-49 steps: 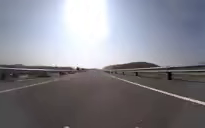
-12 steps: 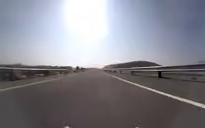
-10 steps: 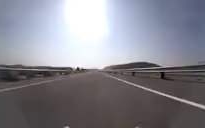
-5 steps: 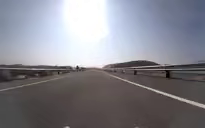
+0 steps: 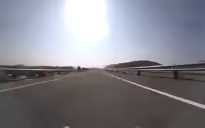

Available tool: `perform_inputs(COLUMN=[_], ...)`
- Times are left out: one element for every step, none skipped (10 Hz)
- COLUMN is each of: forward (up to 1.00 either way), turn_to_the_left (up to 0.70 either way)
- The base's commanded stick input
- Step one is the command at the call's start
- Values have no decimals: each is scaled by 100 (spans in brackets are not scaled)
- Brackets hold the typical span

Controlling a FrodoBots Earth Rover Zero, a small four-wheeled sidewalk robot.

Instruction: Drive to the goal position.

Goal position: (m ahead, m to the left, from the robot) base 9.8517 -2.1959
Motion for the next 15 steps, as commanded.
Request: perform_inputs(forward=[100, 100, 100, 100, 100, 100, 100, 100, 100, 100, 100, 100, 100, 100, 100], turn_to_the_left=[0, 0, 0, 0, 0, 0, 0, 0, 0, 0, 0, 0, 0, 0, 0])
